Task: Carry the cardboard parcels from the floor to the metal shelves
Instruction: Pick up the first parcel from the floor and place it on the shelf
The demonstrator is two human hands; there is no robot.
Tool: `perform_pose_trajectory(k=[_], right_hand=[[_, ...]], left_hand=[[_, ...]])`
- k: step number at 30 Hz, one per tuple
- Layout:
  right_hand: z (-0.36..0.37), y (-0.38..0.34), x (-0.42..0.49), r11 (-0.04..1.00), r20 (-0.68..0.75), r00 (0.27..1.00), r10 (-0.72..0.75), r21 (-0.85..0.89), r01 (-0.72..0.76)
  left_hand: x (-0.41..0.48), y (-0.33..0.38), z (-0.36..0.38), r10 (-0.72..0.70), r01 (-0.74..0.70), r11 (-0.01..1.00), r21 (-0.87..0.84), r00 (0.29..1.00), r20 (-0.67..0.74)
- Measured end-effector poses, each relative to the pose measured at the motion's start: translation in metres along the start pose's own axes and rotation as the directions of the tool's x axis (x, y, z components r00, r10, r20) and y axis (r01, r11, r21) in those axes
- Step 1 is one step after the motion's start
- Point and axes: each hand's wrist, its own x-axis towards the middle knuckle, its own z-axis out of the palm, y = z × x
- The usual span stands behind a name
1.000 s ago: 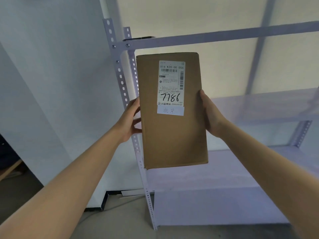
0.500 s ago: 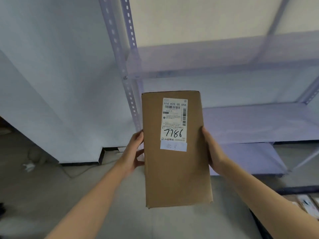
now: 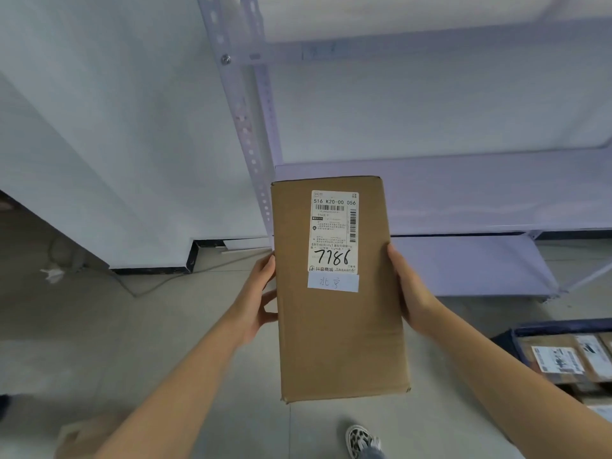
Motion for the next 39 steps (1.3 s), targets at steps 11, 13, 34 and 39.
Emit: perform_pose_trajectory(k=[11,13,34,39], right_hand=[[0.002,-0.021,0.005,1.000,0.024,0.999,-0.022,-0.002,0.022],[0.001,-0.025,0.007,0.999,0.028,0.999,-0.030,0.012,0.030],[0.011,-0.169,-0.031,0.982,0.088,0.983,-0.163,-0.076,0.170],[0.013,-0.220,-0.053,0.974,0.090,0.972,-0.218,-0.047,0.223]], left_hand=[[0.003,0.021,-0.001,0.036,-0.035,0.999,-0.008,0.999,0.011],[0.005,0.026,0.000,0.039,-0.039,0.999,-0.013,0.999,0.010],[-0.038,0.157,0.020,0.236,-0.237,0.970,0.061,0.972,0.022],[-0.060,0.209,0.029,0.308,-0.313,0.940,0.134,0.950,0.057]])
